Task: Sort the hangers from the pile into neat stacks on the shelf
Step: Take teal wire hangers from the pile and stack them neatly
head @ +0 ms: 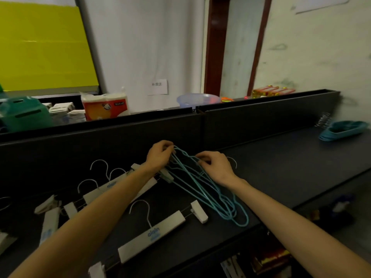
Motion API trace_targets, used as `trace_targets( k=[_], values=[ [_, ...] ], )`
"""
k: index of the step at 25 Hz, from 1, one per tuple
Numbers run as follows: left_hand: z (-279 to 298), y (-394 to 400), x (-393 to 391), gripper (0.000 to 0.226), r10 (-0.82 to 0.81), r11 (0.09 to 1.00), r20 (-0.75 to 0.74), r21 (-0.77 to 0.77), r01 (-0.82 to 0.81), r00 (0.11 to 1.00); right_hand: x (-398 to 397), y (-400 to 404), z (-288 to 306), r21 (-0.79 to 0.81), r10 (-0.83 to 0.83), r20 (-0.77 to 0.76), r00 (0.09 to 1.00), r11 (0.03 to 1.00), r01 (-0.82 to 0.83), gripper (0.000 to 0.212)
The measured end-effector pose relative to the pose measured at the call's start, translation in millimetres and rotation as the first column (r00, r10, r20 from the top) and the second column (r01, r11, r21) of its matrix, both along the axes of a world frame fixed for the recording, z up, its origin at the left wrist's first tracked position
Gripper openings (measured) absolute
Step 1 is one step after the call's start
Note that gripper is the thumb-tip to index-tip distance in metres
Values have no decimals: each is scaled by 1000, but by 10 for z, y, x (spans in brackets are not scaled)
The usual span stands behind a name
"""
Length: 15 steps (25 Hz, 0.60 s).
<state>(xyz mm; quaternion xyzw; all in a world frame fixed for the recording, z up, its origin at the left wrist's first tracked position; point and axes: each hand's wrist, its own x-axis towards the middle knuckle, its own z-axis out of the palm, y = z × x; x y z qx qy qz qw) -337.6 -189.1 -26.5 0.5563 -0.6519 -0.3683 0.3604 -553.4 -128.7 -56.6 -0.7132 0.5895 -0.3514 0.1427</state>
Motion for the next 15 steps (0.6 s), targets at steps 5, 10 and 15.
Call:
trace_targets(
  k=[5,10,15],
  values=[
    [180,-86,-106,23,145,976,-519,212,-37,842,-72,145,155,-186,-139,-43,989,974,129,29],
    [408,-102,-306,23,83,993,-633,117,-11,770,-255,226,541,-289,-187,-105,977,946,150,32],
    [605,-26,-791,23,-48,997,-645,9,71,762,-753,345,761,-399,-250,-162,955,901,168,31]
  ],
)
